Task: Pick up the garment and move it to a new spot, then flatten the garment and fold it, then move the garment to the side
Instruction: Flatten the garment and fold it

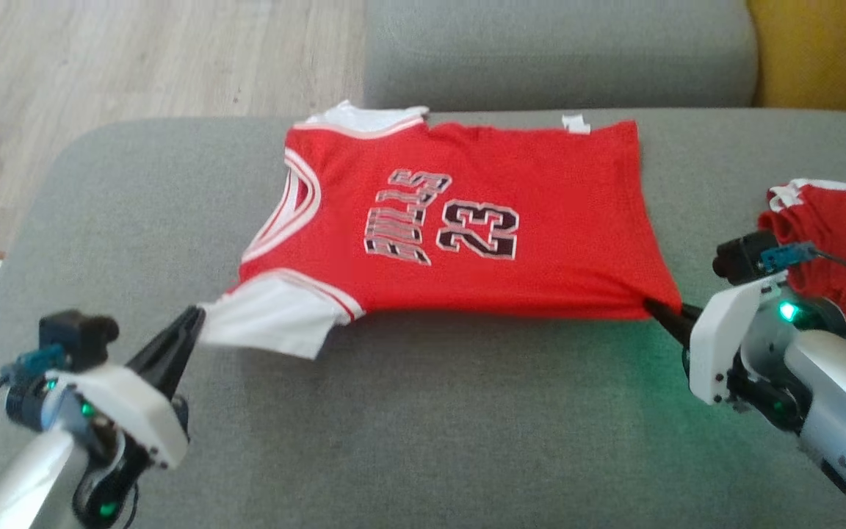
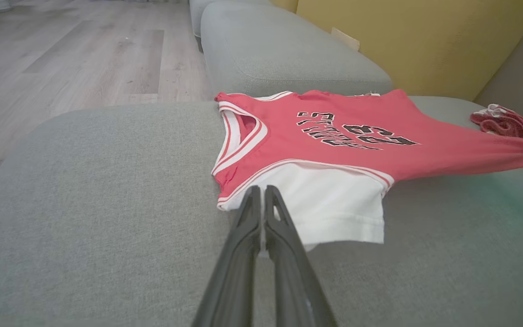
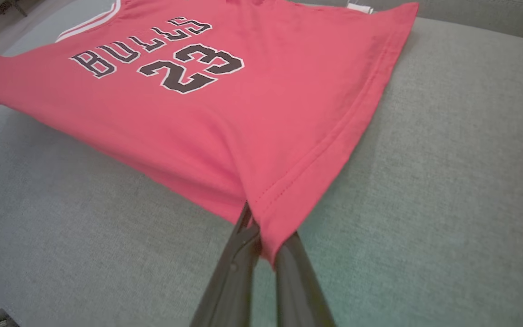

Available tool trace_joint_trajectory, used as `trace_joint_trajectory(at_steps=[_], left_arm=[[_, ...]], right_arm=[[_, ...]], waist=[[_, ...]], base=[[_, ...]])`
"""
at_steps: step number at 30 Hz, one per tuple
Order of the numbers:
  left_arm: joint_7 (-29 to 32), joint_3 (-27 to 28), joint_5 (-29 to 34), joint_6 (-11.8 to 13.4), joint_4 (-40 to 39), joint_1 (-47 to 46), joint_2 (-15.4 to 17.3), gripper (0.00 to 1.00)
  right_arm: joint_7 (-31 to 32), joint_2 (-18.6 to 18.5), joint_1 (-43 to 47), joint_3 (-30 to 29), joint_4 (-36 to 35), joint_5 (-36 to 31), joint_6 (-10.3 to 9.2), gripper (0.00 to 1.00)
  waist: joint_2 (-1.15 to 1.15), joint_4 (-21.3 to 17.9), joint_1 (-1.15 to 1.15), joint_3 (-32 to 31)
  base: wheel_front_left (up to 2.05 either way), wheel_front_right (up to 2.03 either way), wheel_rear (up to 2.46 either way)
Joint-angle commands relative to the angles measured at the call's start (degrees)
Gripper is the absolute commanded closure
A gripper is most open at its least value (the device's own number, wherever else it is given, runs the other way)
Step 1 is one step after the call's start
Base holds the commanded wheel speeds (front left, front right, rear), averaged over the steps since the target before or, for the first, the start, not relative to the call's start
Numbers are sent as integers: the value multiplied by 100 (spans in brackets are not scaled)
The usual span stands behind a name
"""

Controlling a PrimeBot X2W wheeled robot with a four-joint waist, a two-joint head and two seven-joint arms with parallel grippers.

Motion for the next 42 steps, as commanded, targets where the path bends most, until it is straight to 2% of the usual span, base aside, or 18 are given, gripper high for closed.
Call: trace_joint_trajectory(at_steps=[1, 6, 13, 19, 26, 34, 42], left_arm=[[28, 244, -71, 8, -286, -148, 369, 100], [270, 270, -235, 78, -897, 331, 672, 100], [630, 291, -430, 254, -1774, 984, 1093, 100], [731, 349, -431, 387, -2166, 1037, 1235, 100], [823, 212, -67, 330, -2081, 253, 1130, 100], [778, 119, 228, 176, -1338, -925, 931, 100], [647, -85, 342, 59, -574, -1832, 738, 100]], right_arm=[[59, -214, -4, 13, -165, 100, -5, 100], [354, -468, 158, 218, -536, 424, -5, 100], [1124, -962, 525, 384, -1207, 1043, -5, 100], [1371, -1199, 537, 294, -1536, 1167, -5, 100], [1676, -1024, 134, 31, -1473, 1039, -5, 100], [2030, -632, -386, -218, -1101, 862, -5, 100], [2124, -342, -767, -414, -784, 676, -5, 100]], waist=[[0, -5, 0, -95], [0, 6, 0, -248], [0, 13, 0, -333], [0, -20, 0, -218], [0, -124, 0, 224], [0, -249, 0, 673], [0, -361, 0, 1047]], base=[[0, 0, 0], [0, 0, 0], [0, 0, 0], [0, 0, 0], [0, 0, 0], [0, 0, 0], [0, 0, 0]])
